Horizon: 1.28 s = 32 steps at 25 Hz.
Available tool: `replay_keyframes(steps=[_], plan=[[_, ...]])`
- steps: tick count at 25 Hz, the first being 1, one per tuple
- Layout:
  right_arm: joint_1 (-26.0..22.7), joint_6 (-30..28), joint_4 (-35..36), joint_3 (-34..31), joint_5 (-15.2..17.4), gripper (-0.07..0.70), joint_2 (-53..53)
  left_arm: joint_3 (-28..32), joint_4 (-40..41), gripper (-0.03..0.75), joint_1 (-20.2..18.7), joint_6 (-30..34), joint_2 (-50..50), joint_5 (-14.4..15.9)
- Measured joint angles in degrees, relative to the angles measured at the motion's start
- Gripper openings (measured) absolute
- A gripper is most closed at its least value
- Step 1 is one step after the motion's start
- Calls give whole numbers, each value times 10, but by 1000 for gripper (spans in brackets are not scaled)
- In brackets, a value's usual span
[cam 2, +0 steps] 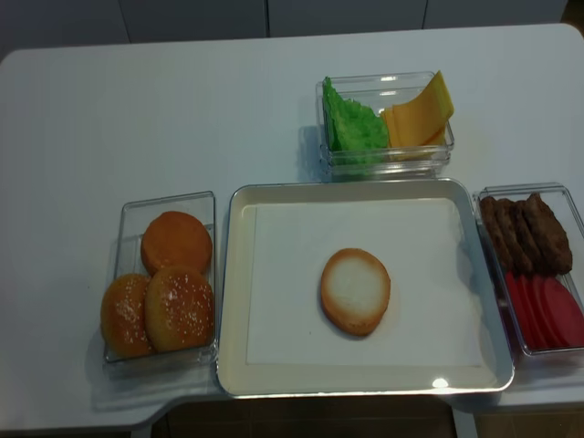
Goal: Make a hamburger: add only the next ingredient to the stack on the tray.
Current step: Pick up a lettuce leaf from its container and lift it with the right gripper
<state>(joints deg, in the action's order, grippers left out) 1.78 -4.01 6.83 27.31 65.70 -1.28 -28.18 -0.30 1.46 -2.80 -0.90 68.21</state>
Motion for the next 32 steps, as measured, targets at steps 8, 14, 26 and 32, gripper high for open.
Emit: replay_keyframes(steps=[8, 14, 26, 32], plan=[[0, 0, 31, 3, -15, 212, 0, 0, 0, 417, 0, 0, 0, 0], [0, 4, 34, 47, -71, 305, 30, 0, 0, 417, 0, 0, 0, -1], [0, 26, 69, 148, -167, 311, 322, 0, 0, 417, 0, 0, 0, -2], [0, 31, 117, 209, -224, 311, 482, 0, 0, 417, 0, 0, 0, -2]])
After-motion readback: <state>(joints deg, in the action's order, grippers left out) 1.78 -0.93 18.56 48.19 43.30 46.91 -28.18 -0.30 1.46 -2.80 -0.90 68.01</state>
